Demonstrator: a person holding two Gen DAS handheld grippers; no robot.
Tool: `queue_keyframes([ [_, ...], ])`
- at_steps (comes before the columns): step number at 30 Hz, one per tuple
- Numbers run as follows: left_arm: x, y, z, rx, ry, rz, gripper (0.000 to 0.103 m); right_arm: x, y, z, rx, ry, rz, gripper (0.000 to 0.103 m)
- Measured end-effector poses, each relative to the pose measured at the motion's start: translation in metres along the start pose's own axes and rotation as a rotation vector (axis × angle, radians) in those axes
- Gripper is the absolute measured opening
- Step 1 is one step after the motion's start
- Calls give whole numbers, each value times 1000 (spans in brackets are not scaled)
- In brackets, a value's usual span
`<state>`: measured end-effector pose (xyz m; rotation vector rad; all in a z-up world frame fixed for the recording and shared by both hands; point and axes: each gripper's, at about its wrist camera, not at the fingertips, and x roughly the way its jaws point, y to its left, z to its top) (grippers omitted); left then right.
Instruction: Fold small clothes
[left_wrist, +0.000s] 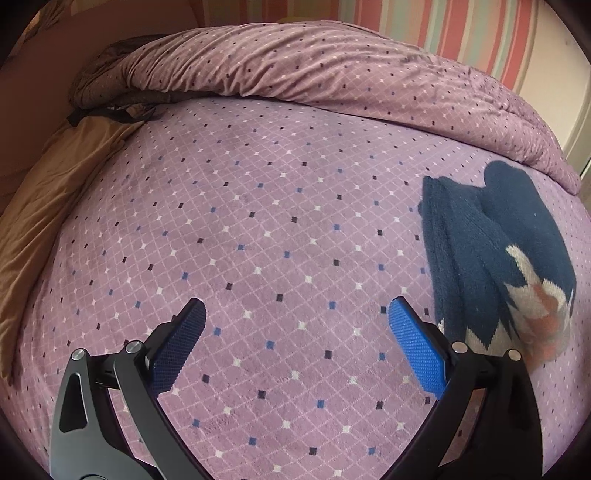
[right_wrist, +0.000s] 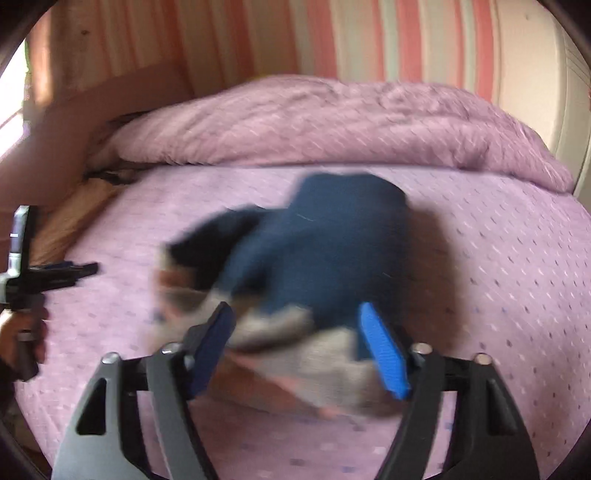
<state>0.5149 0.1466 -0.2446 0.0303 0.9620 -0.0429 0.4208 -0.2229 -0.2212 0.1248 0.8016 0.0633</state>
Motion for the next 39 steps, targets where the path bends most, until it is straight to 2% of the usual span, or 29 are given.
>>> queue_keyframes([
  [1, 1, -2, -2, 4, 1, 0, 99, 12, -13, -4, 18, 41, 5, 31],
  [2, 2, -4, -4, 6, 5, -4, 99, 22, -19, -7, 32, 74, 16, 25],
  [5, 2, -10, -6, 10, 14, -20, 99, 47, -26, -20, 22, 129, 40, 24],
  [8, -3, -21, -3, 37, 15, -47, 99, 62, -16, -33, -48, 136, -3, 27],
  [11, -15, -41, 7, 46, 1, -136, 100, 62, -18, -34, -54, 129, -14, 27],
  [14, -16, -68, 16, 40, 37, -280, 100, 61, -20, -34, -58, 128, -10, 27],
  [17, -7, -110, 22, 41, 75, -359, 100, 61, -20, -35, -62, 124, -8, 27],
  [19, -5, -134, 24, 63, 74, -363, 100, 60, -20, -35, -58, 123, -2, 27],
  [21, -10, -162, 29, 124, 30, -370, 100, 60, -21, -34, -54, 124, 7, 28],
  [23, -11, -178, 34, 161, 17, -403, 100, 61, -21, -34, -60, 124, 8, 28],
  [25, 2, -199, 43, 204, 57, -459, 100, 61, -22, -34, -63, 123, 11, 28],
  [26, 17, -210, 46, 229, 116, -495, 100, 60, -22, -35, -61, 122, 13, 28],
  [30, 56, -233, 41, 291, 216, -477, 100, 60, -25, -34, -54, 120, 24, 28],
  [32, 63, -236, 37, 306, 231, -495, 99, 61, -26, -35, -58, 117, 28, 29],
  [33, 60, -237, 33, 328, 210, -512, 96, 60, -25, -35, -62, 114, 29, 29],
  [34, 59, -237, 30, 342, 200, -519, 74, 60, -25, -35, -63, 112, 33, 31],
  [35, 62, -237, 27, 335, 234, -565, 49, 60, -26, -35, -59, 112, 45, 35],
  [36, 66, -234, 27, 295, 248, -575, 47, 60, -26, -36, -55, 115, 55, 38],
  [38, 62, -233, 28, 291, 235, -571, 32, 59, -25, -34, -48, 113, 78, 46],
  [39, 58, -233, 29, 286, 224, -566, 29, 59, -24, -34, -50, 113, 79, 47],
])
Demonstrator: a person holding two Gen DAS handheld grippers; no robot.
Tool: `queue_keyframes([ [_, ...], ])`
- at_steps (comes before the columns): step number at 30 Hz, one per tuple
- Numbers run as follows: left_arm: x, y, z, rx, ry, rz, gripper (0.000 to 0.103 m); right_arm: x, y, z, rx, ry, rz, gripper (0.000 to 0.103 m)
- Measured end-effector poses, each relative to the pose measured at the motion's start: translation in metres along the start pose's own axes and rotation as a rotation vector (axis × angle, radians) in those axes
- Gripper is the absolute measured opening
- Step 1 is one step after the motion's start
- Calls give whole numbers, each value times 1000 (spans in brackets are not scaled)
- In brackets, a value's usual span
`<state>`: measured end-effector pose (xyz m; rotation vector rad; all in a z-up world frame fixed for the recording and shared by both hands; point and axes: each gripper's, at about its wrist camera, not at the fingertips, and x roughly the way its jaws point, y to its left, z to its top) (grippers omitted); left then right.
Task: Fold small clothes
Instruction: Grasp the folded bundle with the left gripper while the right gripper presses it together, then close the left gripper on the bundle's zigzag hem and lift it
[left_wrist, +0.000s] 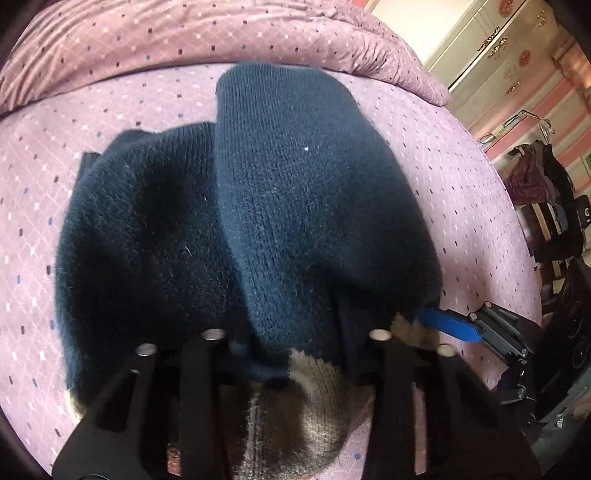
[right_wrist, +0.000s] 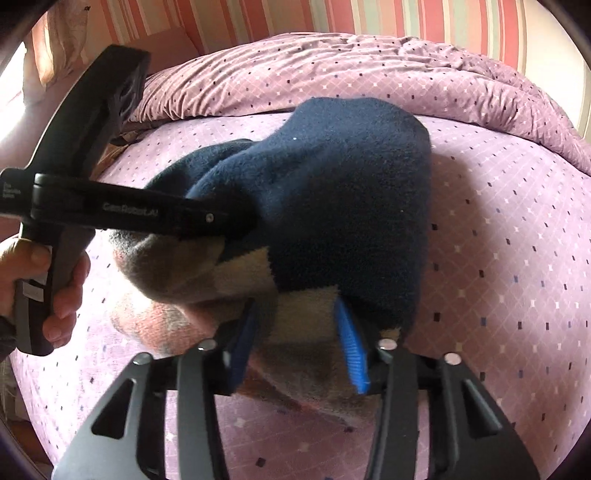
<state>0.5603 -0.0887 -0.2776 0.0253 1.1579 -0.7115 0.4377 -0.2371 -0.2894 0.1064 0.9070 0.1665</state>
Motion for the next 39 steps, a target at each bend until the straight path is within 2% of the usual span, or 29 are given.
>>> queue_keyframes([
  [4, -5, -4, -5, -4, -23, 37, 24, -12, 3, 3, 1, -35, -9, 67],
  [7, -16, -1, -12, -9, -53, 69, 22, -29, -1, 5, 13, -72, -14, 67],
  [10, -33, 14, -30, -93, -81, 87, 21, -42, -6, 8, 20, -94, -46, 67],
  [13, -52, 28, -66, -186, -107, 101, 21, -50, -6, 12, 21, -108, -53, 67],
  [15, -55, 39, -89, -234, -95, 113, 21, -50, -2, 15, 18, -108, -52, 67],
  [19, -45, 59, -104, -314, -95, 59, 25, -35, 5, 14, 2, -76, -53, 67],
  [20, -40, 63, -104, -318, -105, 52, 29, -31, 5, 12, 2, -65, -53, 67],
  [23, -32, 54, -103, -235, -145, 93, 32, -22, 8, 7, -9, -47, -66, 67],
  [25, -36, 53, -102, -244, -151, 87, 33, -21, 11, 7, -21, -48, -79, 67],
  [27, -46, 46, -98, -232, -155, 98, 38, -26, 15, 9, -37, -66, -81, 67],
  [29, -59, 35, -91, -199, -165, 156, 55, -32, 23, 12, -75, -85, -89, 67],
  [30, -68, 27, -87, -169, -172, 190, 57, -32, 27, 14, -93, -79, -91, 67],
  [31, -77, 22, -84, -149, -188, 191, 61, -31, 28, 15, -97, -70, -86, 67],
  [34, -106, 12, -82, -132, -244, 225, 88, -26, 33, 15, -97, -45, -59, 64],
  [36, -114, 15, -89, -140, -251, 245, 88, -17, 36, 11, -103, -9, -54, 64],
  [39, -111, 29, -100, -172, -231, 254, 88, 2, 39, -3, -152, 21, -124, 69],
])
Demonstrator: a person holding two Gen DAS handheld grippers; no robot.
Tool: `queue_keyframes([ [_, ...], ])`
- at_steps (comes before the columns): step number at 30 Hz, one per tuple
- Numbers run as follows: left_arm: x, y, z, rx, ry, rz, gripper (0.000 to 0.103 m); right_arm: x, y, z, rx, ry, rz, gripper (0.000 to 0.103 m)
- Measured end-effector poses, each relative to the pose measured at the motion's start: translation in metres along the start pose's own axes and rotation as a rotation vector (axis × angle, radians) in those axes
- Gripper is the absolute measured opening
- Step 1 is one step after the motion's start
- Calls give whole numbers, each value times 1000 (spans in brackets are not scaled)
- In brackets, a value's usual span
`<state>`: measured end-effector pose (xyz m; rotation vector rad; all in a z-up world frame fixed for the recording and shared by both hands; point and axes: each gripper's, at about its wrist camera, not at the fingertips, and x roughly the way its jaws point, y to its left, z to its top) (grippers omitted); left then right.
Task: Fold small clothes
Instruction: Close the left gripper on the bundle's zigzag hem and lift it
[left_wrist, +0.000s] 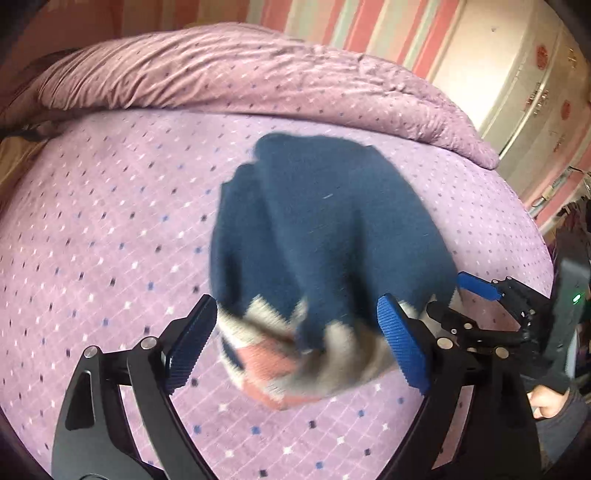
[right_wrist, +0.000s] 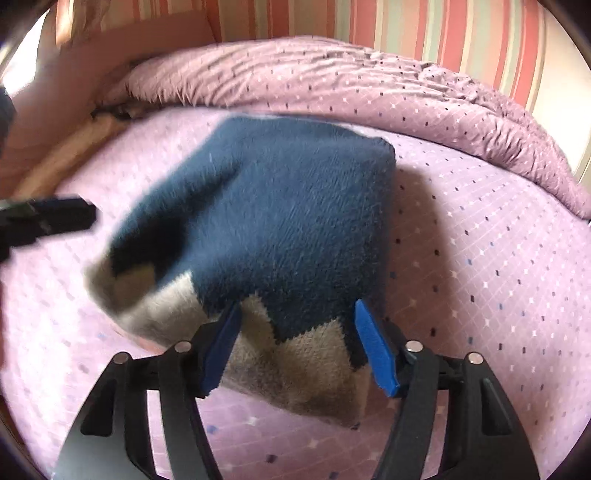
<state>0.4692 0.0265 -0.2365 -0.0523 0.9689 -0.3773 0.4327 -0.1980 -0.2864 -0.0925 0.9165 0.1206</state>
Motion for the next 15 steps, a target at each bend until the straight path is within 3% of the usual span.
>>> queue_keyframes([
  [2, 10, 10, -7, -27, 35, 5, 88, 12, 2, -9, -20, 23, -31, 75],
  [4, 15, 13, -15, -39, 58, 8, 88, 12, 3, -12, -30, 12, -53, 75],
  [7, 11, 15, -17, -28, 68, 23, 93, -13, -6, -3, 19, -31, 26, 75],
  [10, 5, 22, -19, -25, 69, 36, 100, -56, -12, 3, 32, -172, 9, 101],
  [11, 6, 26, -18, -33, 72, 30, 100, -72, -13, 4, 25, -228, -14, 101],
  [15, 29, 61, -14, -196, 149, -175, 100, -88, -18, 5, 1, -213, -40, 101],
])
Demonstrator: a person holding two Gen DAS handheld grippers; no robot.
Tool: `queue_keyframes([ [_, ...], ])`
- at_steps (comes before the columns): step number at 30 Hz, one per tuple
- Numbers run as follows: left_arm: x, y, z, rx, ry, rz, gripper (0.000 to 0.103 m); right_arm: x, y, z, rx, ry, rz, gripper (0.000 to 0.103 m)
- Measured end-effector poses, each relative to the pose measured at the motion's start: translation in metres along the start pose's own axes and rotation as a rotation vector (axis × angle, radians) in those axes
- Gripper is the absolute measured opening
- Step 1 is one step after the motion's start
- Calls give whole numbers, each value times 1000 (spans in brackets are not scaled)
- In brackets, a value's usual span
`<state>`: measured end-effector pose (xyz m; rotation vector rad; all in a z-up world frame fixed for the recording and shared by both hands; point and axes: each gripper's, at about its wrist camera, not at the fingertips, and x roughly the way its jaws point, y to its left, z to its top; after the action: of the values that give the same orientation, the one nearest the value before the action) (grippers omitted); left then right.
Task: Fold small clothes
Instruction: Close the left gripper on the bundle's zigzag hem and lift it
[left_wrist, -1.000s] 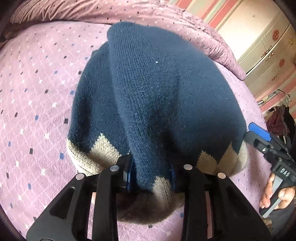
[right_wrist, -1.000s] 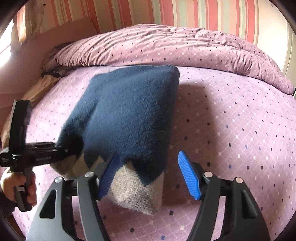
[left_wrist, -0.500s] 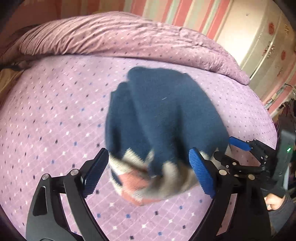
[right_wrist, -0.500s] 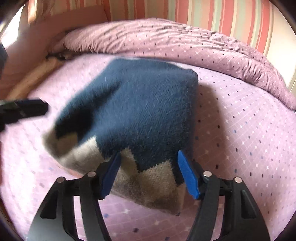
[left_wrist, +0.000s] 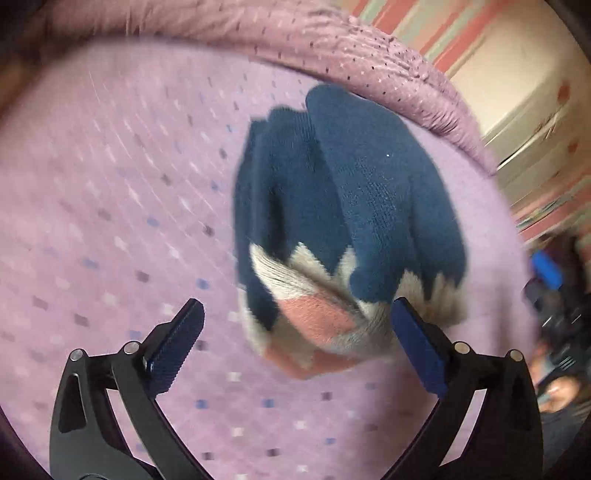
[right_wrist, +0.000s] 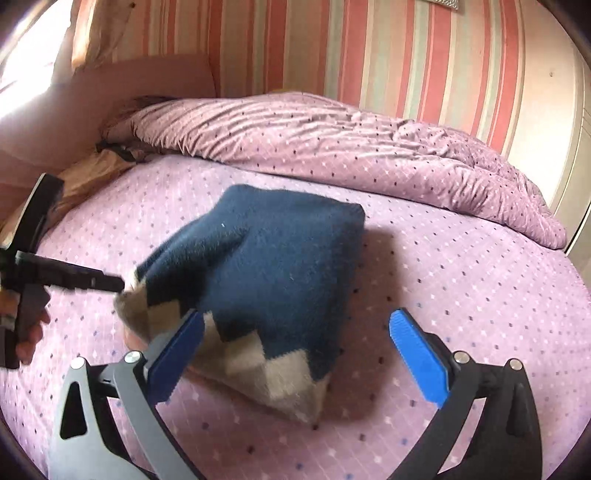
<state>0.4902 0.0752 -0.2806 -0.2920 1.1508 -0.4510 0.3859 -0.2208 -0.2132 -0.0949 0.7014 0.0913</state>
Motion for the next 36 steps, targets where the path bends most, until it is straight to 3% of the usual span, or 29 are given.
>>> queue_keyframes([
  [3, 19, 24, 11, -90, 48, -65, 100, 4, -7, -4, 20, 35, -16, 101],
  [11, 56, 51, 29, -228, 71, -230, 100, 25, -24, -21, 175, 109, 21, 101],
  [30, 83, 23, 37, -177, 32, -258, 100, 48, -43, -25, 259, 214, 84, 101],
  [36, 92, 12, 35, -191, 30, -303, 100, 50, -45, -24, 261, 210, 91, 101],
])
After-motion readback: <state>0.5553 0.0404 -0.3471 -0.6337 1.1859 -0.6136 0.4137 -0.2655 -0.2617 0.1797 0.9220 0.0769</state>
